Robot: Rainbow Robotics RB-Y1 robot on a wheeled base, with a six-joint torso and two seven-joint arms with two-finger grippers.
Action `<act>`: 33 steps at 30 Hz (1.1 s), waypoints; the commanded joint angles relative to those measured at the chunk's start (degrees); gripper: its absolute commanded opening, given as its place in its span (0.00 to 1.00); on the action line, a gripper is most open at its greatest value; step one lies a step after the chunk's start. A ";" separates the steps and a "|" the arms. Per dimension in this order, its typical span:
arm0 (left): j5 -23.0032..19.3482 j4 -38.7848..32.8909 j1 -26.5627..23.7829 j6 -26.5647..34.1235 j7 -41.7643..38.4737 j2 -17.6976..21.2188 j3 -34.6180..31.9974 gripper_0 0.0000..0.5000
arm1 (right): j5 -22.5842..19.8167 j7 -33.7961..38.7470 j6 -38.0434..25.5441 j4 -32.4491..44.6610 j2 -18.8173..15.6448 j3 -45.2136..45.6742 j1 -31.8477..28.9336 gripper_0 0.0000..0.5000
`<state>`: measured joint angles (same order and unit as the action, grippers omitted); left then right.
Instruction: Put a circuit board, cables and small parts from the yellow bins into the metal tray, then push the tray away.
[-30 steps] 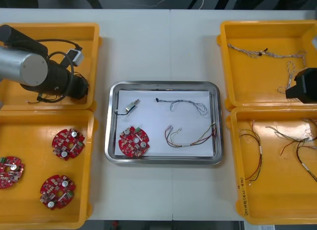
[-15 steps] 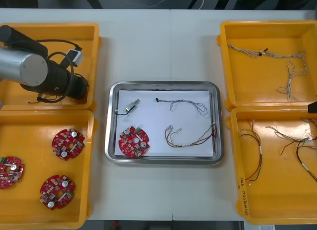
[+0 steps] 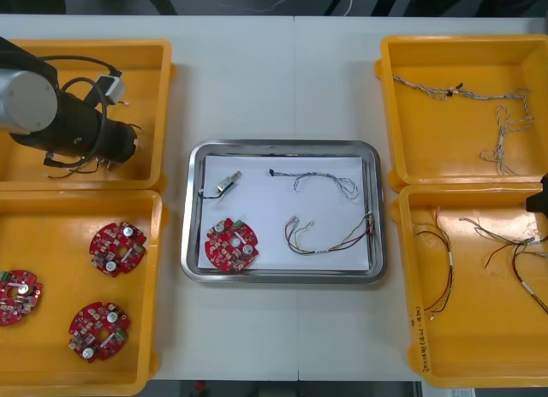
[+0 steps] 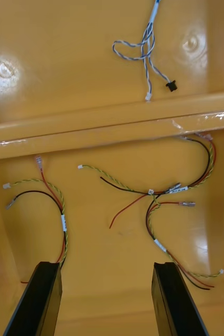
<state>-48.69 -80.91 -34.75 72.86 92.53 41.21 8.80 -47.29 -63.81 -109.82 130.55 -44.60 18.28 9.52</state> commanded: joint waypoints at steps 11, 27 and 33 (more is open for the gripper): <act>-0.35 -5.14 -2.78 10.90 5.55 3.70 -6.25 0.00 | -0.97 -1.67 -0.18 1.99 1.88 1.94 -2.23 1.00; 0.08 -12.17 -6.74 21.80 -2.53 5.19 -7.57 0.00 | -2.28 -6.33 -0.18 2.61 1.53 1.67 -2.23 1.00; -0.71 -17.09 -6.91 25.49 -7.19 4.84 -7.57 0.00 | -2.46 -8.09 -0.18 2.96 1.44 1.67 -2.32 1.00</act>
<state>-48.78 -94.13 -38.89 96.45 92.47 43.82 2.94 -49.15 -70.21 -109.82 131.70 -43.06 18.30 8.04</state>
